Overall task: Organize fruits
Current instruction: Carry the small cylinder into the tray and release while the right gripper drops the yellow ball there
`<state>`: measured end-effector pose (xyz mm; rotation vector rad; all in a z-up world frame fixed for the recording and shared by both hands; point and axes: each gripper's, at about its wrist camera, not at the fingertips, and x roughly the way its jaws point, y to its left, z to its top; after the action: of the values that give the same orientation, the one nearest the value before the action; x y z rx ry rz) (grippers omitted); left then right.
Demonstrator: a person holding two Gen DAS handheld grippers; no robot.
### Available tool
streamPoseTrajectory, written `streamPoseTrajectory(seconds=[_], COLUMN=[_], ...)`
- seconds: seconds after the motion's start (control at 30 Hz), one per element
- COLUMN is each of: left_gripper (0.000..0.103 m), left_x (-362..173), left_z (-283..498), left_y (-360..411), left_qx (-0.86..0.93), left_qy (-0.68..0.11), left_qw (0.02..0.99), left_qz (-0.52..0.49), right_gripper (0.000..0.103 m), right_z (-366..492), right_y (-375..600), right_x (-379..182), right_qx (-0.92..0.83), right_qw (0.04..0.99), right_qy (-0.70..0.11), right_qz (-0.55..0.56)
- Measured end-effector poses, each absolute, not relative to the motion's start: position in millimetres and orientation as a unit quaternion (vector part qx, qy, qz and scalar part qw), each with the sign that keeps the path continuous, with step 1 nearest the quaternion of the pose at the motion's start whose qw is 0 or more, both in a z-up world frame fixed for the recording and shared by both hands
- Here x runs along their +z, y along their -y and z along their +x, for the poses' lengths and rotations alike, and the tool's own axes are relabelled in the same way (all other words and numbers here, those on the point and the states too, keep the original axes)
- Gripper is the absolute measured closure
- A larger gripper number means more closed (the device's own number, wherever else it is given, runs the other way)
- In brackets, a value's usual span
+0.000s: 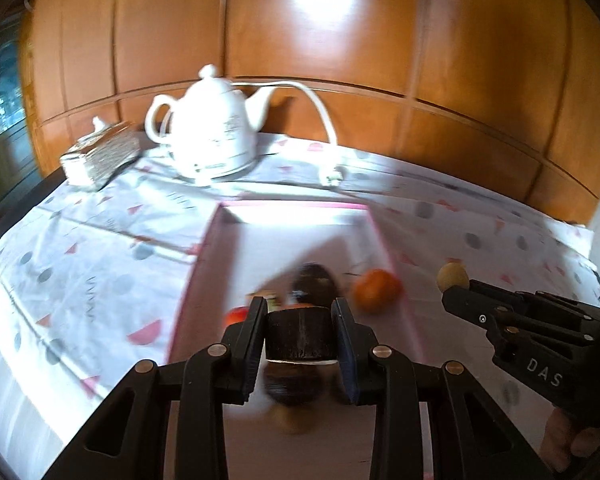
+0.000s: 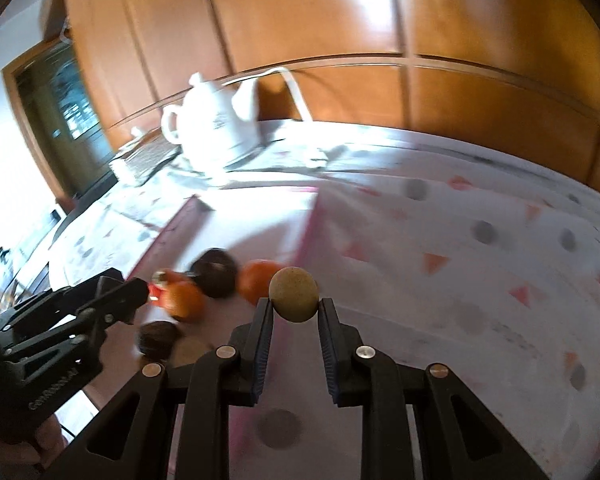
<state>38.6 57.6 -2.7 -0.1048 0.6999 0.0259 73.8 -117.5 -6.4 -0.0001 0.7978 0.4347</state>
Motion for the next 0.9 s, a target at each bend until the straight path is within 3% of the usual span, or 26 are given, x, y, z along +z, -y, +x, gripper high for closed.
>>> streamPoseTrajectory(seconds=[0.57, 0.9], left_gripper=[0.069, 0.046], left_x=[-13, -5], left_z=[36, 25], left_y=[-90, -93], left_qx=[0.052, 0.072], left_qy=[-0.347, -0.336], left_qw=[0.933, 0.936], left_qz=[-0.077, -0.077], right_gripper=[0.077, 0.067], right_z=[89, 68], right_y=[66, 73], right_x=[-24, -13], right_qx=[0.244, 0.224], right_qw=[0.878, 0.897], right_qy=[-0.412, -0.381], right_qz=[-0.014, -0.005])
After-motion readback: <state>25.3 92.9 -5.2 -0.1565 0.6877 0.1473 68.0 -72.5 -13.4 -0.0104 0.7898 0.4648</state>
